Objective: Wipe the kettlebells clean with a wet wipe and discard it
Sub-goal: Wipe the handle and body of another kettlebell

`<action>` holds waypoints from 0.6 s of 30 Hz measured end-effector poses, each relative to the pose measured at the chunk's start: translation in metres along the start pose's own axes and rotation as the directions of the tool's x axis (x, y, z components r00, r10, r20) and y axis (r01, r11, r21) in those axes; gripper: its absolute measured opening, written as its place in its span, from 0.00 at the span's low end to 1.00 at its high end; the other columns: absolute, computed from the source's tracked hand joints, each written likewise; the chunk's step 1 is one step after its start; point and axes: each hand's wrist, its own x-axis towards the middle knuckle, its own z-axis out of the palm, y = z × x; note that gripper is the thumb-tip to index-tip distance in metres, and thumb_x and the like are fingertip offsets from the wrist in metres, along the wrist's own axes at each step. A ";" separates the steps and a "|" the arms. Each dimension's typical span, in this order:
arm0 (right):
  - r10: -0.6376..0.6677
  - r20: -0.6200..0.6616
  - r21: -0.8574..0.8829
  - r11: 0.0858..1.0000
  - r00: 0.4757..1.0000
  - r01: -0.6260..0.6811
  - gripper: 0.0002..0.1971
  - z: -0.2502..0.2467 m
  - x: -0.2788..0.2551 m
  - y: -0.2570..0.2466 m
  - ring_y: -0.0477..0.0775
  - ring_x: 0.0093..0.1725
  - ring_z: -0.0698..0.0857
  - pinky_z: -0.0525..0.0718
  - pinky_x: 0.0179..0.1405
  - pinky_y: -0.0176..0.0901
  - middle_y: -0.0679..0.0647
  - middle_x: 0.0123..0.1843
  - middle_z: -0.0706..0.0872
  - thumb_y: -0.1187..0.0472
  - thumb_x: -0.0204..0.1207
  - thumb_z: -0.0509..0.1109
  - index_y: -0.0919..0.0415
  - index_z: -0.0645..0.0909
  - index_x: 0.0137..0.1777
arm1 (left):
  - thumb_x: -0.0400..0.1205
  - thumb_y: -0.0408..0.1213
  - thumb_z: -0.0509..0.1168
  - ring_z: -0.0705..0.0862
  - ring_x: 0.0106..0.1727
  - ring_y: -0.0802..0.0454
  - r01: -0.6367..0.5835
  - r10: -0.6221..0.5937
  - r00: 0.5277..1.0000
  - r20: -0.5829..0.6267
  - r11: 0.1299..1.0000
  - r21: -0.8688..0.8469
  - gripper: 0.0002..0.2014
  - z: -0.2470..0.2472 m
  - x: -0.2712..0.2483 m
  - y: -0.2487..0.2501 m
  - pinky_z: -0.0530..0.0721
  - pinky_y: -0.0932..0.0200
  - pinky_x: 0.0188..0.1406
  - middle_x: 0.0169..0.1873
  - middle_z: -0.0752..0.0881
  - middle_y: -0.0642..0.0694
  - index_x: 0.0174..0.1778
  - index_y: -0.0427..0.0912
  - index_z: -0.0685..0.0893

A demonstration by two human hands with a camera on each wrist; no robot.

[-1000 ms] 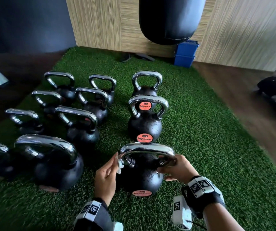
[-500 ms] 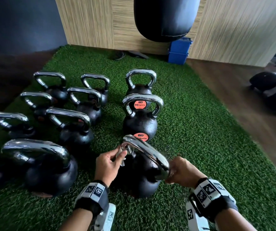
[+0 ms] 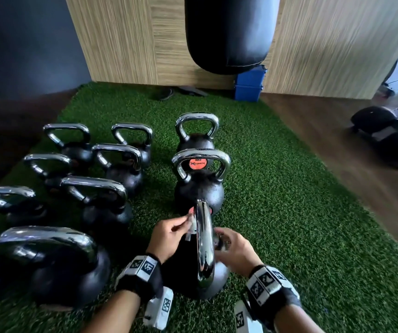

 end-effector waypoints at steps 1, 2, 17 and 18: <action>0.030 0.046 0.007 1.000 0.998 -0.031 0.30 0.000 0.001 0.001 0.32 0.43 0.85 0.79 0.39 0.23 0.39 0.52 0.86 0.49 0.67 0.81 0.47 0.78 0.70 | 0.82 0.38 0.74 0.87 0.58 0.67 -0.019 0.021 0.999 -0.048 0.999 0.045 0.13 0.003 -0.003 0.000 0.83 0.70 0.60 0.59 0.91 0.48 0.62 0.39 0.90; 0.062 0.067 0.039 0.997 0.996 -0.064 0.30 0.001 0.002 0.002 0.29 0.39 0.85 0.78 0.34 0.21 0.38 0.49 0.86 0.50 0.65 0.82 0.42 0.78 0.68 | 0.81 0.38 0.75 0.88 0.58 0.62 -0.023 0.029 0.996 -0.081 0.997 0.070 0.13 0.005 -0.005 0.003 0.85 0.64 0.61 0.58 0.91 0.47 0.61 0.39 0.91; 0.119 0.107 0.149 0.980 0.987 -0.134 0.46 0.003 0.014 0.012 0.45 0.48 0.88 0.89 0.46 0.41 0.53 0.63 0.88 0.54 0.58 0.85 0.54 0.72 0.79 | 0.81 0.32 0.74 0.88 0.57 0.67 -0.071 0.063 0.997 -0.054 0.982 -0.176 0.13 -0.018 0.020 0.056 0.82 0.75 0.57 0.58 0.91 0.50 0.62 0.40 0.90; 0.116 0.107 0.145 0.981 0.988 -0.131 0.45 0.003 0.014 0.012 0.40 0.41 0.86 0.85 0.36 0.33 0.52 0.62 0.89 0.54 0.59 0.85 0.53 0.72 0.79 | 0.80 0.35 0.75 0.88 0.55 0.71 -0.091 0.083 0.995 -0.052 0.980 -0.179 0.13 -0.022 0.017 0.059 0.80 0.79 0.53 0.56 0.91 0.54 0.60 0.42 0.91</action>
